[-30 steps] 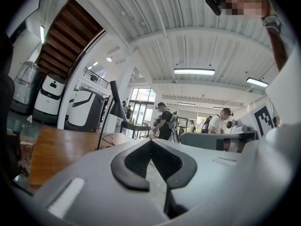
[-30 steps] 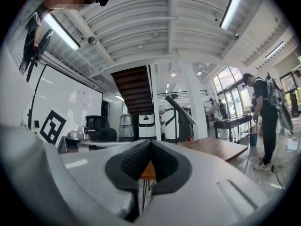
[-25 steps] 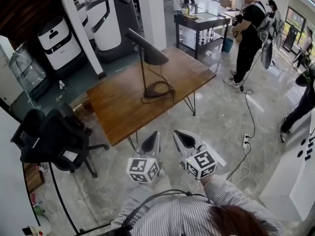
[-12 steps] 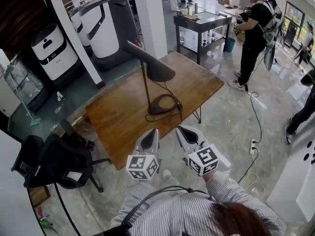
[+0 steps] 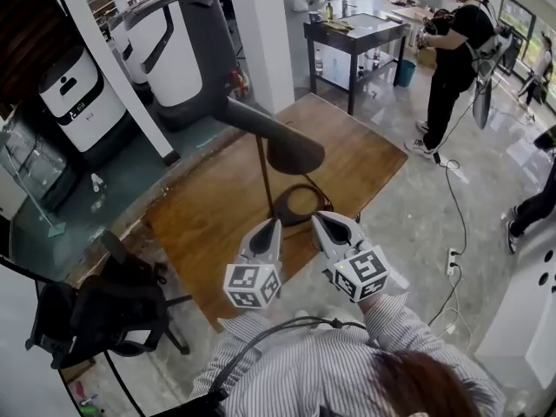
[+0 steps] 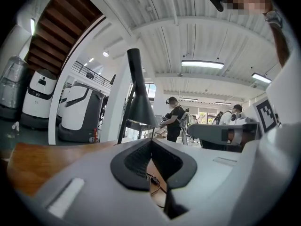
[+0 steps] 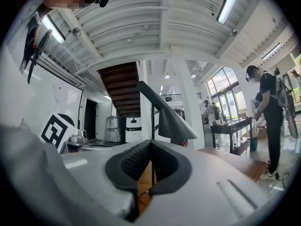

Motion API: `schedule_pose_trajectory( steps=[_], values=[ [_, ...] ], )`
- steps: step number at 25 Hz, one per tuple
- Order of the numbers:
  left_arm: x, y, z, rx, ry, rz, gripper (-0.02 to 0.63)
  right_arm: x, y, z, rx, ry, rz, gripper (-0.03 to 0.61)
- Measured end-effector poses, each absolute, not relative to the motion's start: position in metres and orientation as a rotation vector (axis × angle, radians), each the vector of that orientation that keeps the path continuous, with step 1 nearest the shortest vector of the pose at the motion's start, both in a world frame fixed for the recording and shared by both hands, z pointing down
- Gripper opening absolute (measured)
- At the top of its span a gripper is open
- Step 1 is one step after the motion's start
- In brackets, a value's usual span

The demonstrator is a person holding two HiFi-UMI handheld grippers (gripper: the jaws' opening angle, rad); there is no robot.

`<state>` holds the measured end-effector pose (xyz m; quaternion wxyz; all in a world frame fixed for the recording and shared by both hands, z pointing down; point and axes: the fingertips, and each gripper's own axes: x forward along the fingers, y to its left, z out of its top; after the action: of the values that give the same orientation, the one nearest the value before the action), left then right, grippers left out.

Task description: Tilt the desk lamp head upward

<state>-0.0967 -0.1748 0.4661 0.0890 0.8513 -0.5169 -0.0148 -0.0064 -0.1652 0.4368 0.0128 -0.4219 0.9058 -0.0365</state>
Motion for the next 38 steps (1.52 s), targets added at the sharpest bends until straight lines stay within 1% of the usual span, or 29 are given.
schedule_pose_trajectory(
  steps=[5,10,13,14,15,20,22,24,28,33,35,38],
  values=[
    [-0.102,-0.210,0.473,2.501,-1.563,-0.022,0.009,-0.004,-0.200,0.435,-1.302,2.829,-0.118,0.002],
    [-0.108,-0.239,0.484,2.462,-1.604,0.016,0.035,-0.008,-0.225,0.439,-1.257,2.862,-0.141,0.002],
    [-0.112,-0.253,0.487,2.448,-1.634,0.022,0.038,-0.010,-0.237,0.443,-1.220,2.882,-0.165,0.002],
    [-0.112,-0.257,0.488,2.444,-1.642,0.027,0.052,-0.011,-0.240,0.446,-1.210,2.886,-0.181,0.002],
    [-0.112,-0.261,0.490,2.440,-1.645,0.035,0.078,-0.011,-0.244,0.448,-1.202,2.891,-0.196,0.002],
    [-0.114,-0.280,0.500,2.413,-1.661,0.072,0.129,-0.017,-0.257,0.455,-1.167,2.914,-0.218,0.002],
    [-0.115,-0.286,0.503,2.405,-1.672,0.081,0.139,-0.019,-0.260,0.456,-1.150,2.919,-0.226,0.002],
    [-0.118,-0.290,0.505,2.396,-1.687,0.085,0.132,-0.020,-0.265,0.456,-1.139,2.918,-0.235,0.002],
    [-0.121,-0.298,0.513,2.372,-1.683,0.102,0.143,-0.021,-0.271,0.459,-1.126,2.907,-0.267,0.003],
    [-0.118,-0.308,0.517,2.384,-1.666,0.120,0.150,-0.022,-0.276,0.468,-1.108,2.866,-0.429,0.018],
    [-0.117,-0.311,0.517,2.388,-1.663,0.124,0.138,-0.023,-0.278,0.467,-1.078,2.838,-0.476,0.021],
    [-0.118,-0.314,0.518,2.381,-1.670,0.123,0.108,-0.026,-0.279,0.462,-1.026,2.791,-0.548,0.075]
  ],
)
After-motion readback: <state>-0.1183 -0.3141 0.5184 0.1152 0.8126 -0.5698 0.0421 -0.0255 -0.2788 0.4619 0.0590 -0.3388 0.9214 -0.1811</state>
